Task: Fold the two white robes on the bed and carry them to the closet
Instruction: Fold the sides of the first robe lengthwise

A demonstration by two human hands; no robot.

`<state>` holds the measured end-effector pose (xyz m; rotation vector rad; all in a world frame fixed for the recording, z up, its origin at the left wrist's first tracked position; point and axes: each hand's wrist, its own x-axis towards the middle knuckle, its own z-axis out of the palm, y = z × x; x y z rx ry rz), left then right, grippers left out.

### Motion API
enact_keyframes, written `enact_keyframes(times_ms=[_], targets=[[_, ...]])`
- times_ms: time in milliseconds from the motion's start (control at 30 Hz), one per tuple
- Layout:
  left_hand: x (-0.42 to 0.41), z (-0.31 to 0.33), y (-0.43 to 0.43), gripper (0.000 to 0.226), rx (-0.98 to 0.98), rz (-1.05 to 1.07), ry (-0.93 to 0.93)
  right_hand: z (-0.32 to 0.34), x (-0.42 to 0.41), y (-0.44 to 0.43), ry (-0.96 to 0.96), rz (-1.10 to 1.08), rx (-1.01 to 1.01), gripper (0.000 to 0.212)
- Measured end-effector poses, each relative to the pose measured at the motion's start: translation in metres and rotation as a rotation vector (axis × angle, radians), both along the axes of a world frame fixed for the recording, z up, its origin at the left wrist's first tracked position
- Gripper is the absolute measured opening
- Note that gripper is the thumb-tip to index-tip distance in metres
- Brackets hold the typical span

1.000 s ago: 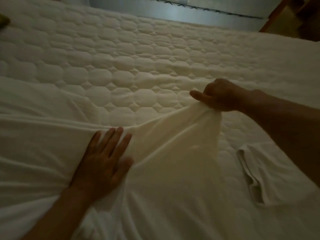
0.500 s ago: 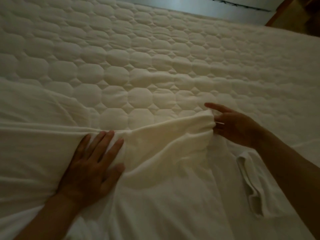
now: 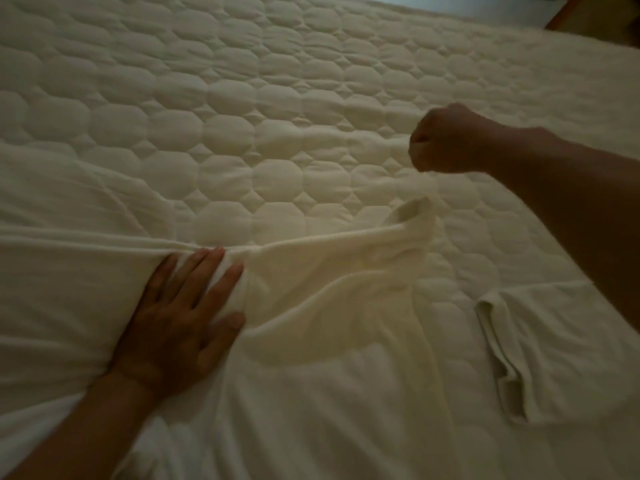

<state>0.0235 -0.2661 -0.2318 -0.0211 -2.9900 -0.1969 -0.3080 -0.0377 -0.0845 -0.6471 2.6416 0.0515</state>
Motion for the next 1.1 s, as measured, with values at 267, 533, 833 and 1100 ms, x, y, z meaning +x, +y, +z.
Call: enact_keyframes(times_ms=[267, 533, 833, 1100], targets=[[0.000, -0.002, -0.002, 0.063, 0.002, 0.009, 0.000, -0.061, 0.056, 0.062, -0.587, -0.681, -0.794, 0.045], [0.000, -0.002, -0.001, 0.063, -0.017, -0.001, 0.009, -0.068, 0.056, 0.049, -0.151, -0.589, -0.770, 0.033], [0.001, -0.008, -0.003, 0.063, -0.044, 0.010, 0.034, -0.086, 0.158, 0.006, 0.323, -0.431, -0.658, 0.077], [0.002, -0.005, 0.001, 0.064, -0.087, 0.040, -0.053, -0.128, 0.256, 0.062, 0.155, -0.383, -0.165, 0.094]])
